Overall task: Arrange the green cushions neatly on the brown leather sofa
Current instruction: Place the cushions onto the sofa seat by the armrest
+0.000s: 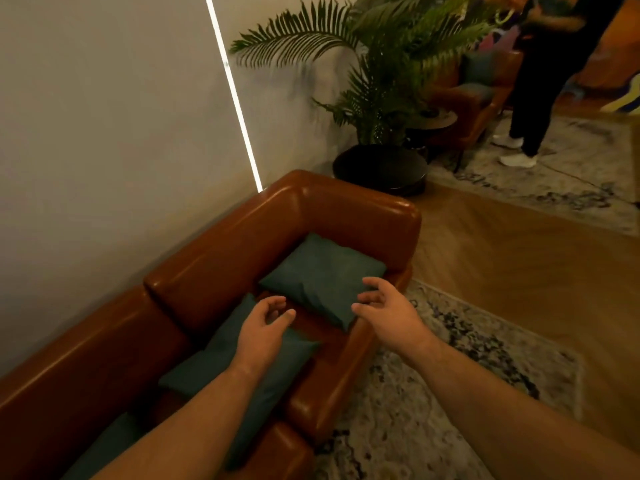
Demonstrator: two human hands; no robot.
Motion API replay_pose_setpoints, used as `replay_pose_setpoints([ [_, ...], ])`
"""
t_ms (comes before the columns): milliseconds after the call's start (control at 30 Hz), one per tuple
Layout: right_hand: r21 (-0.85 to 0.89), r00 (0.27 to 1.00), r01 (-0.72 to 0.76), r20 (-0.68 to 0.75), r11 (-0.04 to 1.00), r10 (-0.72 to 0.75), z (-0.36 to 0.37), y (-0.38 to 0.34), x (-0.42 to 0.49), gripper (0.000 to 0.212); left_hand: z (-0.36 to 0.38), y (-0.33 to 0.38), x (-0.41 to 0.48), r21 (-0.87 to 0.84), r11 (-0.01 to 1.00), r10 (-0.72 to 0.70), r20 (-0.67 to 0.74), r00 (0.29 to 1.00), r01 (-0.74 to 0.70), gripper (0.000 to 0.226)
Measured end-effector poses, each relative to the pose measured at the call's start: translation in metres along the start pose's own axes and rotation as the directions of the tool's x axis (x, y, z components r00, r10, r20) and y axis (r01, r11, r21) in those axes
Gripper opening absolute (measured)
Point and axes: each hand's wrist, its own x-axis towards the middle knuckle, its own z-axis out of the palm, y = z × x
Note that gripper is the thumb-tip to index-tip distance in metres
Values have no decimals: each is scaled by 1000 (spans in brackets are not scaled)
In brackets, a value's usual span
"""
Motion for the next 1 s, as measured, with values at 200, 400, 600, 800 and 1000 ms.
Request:
replay_pose_setpoints([
  [200, 11, 1000, -6, -11, 1000, 6, -18, 1, 47, 60, 24, 9, 53, -40, 999, -21, -18, 1000, 20, 27],
  [400, -35, 999, -15, -31, 999, 14, -38, -13, 93, 55, 45, 15, 112, -82, 996, -48, -36, 998, 45, 27],
  [600, -49, 999, -36, -2, 998, 36, -57, -18, 134, 50, 74, 17, 148, -94, 992, -86, -21, 996, 83, 26],
  [800, -82, 995, -18, 94, 996, 26, -71, -5, 202, 48, 107, 11, 184, -134, 978, -168, -71, 983, 158, 27],
  [1000, -140, 957, 51, 291, 989, -9, -104, 5, 281, 51, 148, 16, 216, -179, 961, -249, -232, 940, 210, 28],
])
